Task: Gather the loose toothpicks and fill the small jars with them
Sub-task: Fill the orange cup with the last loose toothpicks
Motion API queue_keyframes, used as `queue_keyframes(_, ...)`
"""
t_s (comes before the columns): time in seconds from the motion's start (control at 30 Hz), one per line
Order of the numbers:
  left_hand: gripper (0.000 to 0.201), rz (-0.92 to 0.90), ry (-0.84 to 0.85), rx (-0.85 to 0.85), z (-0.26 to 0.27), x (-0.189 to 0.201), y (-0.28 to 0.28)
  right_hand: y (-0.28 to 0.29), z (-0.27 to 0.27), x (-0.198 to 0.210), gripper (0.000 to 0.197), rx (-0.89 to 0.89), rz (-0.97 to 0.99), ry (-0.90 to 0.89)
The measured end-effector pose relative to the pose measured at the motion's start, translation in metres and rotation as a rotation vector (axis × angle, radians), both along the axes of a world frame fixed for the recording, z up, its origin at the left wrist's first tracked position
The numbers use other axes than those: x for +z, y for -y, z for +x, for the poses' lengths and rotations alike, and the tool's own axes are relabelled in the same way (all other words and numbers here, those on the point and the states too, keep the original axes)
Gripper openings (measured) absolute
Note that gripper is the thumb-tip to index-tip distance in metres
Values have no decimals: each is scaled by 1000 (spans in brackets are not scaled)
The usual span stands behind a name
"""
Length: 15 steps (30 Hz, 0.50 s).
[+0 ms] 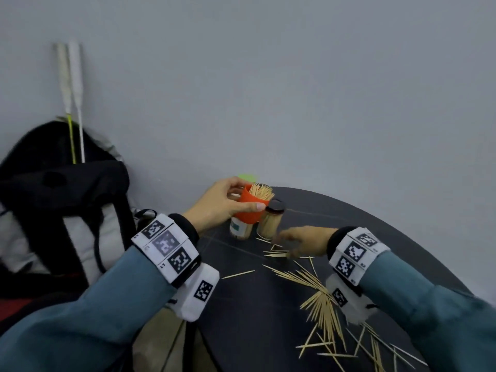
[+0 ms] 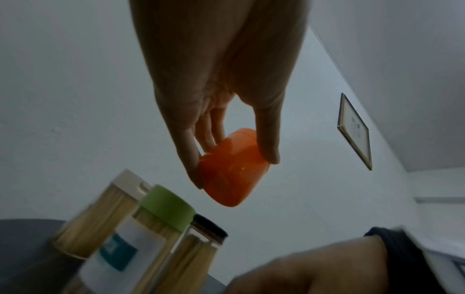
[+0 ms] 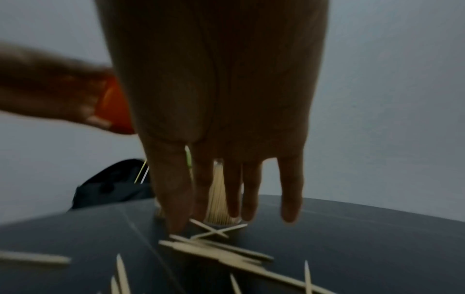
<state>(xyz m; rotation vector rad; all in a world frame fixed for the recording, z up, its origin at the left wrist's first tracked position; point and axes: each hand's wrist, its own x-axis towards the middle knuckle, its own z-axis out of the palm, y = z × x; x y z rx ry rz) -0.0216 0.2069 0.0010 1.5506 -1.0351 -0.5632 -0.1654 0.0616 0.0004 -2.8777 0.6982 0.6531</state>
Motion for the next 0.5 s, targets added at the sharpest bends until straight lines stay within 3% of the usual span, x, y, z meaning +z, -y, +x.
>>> queue_keyframes(0.23,56,26,22,43,17,-3,-17,-3,22,-24,57,95,-182,-71)
queue_keyframes(0.5,58,56,37,31,13,-3,-16,-3,7,-26,54,38,-138,70)
